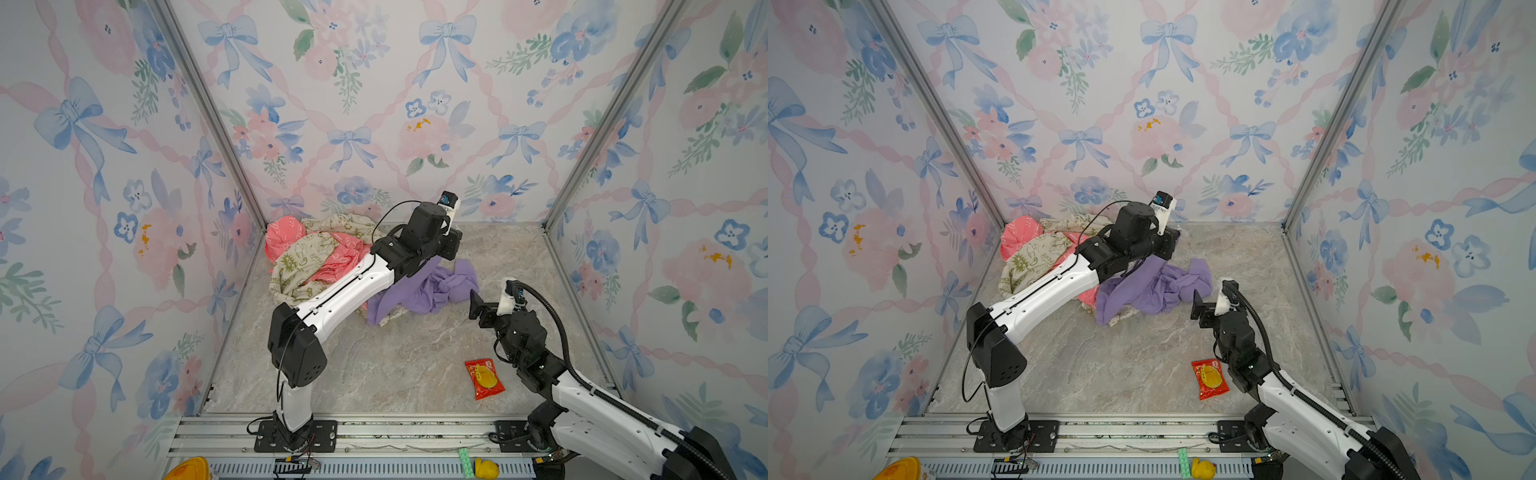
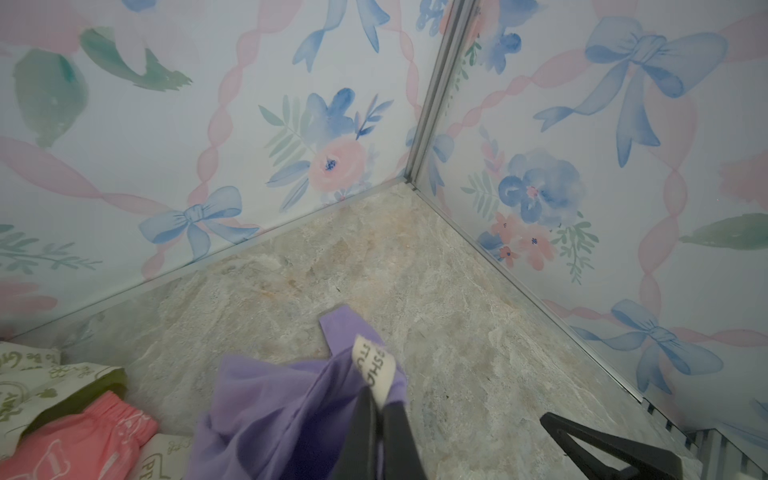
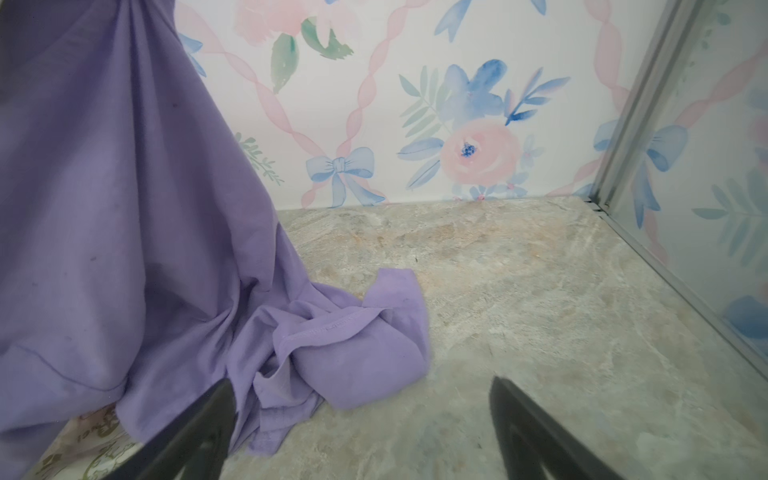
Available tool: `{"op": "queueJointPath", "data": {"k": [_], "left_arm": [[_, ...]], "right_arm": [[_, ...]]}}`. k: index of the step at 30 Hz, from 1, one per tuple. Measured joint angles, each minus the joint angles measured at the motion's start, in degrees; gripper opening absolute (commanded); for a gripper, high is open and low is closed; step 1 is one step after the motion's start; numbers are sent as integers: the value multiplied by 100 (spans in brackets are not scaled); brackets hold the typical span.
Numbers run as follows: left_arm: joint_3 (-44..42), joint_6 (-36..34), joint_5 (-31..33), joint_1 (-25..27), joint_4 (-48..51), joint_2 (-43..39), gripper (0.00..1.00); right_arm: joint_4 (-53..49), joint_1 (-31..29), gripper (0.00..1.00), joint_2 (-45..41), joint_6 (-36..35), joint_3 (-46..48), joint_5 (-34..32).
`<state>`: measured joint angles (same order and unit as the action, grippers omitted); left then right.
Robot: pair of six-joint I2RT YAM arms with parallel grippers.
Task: Pick out a specific cloth from the pile
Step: 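Drag the purple cloth away from the pile toward the right gripper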
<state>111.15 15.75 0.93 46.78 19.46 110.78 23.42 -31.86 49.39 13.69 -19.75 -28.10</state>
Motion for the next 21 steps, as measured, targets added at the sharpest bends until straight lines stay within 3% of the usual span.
{"op": "queueJointPath", "data": {"k": [5,7,11,13,16,21], "left_arm": [[828,129,-232,299,-2,1073,0],[1154,201,-334,389,-2,1493,5],[1596,385,-522,455,13,2022,29],[1615,391,-531,452,44,2068,53],[1567,365,-435,417,4,1991,78],[693,199,-103,304,-7,1176,82]], "right_arm": [[-354,503,97,-192,693,76,-402],[-476,629,97,-234,903,81,-501],[-638,664,97,-243,1113,81,-544],[-664,664,97,-245,1176,81,-544],[-697,669,97,-243,1231,81,-546],[-699,669,97,-234,1279,81,-538]]}}
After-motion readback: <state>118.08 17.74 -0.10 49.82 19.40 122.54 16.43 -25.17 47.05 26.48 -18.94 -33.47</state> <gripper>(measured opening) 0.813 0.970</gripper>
